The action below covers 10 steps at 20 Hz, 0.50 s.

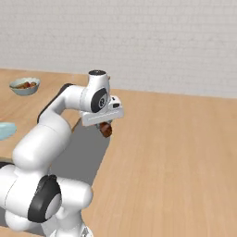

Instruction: Pick up the knife from the drawer and place it on the cutting board. Then place the meat from the plate to the cutting board.

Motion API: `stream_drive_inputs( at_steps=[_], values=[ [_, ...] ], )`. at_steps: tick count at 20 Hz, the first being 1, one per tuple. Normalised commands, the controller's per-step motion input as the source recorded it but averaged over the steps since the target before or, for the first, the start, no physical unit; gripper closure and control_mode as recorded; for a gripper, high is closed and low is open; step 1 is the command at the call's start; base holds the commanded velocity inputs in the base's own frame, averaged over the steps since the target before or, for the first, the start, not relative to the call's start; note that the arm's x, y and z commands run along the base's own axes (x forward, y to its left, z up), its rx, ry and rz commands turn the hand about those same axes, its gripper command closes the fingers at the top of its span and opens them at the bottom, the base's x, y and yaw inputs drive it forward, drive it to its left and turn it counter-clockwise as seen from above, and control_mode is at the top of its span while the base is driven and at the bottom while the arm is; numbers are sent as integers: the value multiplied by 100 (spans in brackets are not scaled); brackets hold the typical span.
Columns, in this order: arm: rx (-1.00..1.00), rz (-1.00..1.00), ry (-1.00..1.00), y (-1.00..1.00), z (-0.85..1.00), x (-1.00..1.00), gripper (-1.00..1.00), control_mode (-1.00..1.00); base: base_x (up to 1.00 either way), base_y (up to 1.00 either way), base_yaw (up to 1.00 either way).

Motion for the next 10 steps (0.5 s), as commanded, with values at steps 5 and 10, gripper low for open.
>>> stream_drive_inputs(
  at_steps=[5,10],
  values=[
    [0,0,0,0,0,0,100,100,94,-83,10],
    [0,0,0,0,0,0,100,100,100,-28,22]
  ],
)
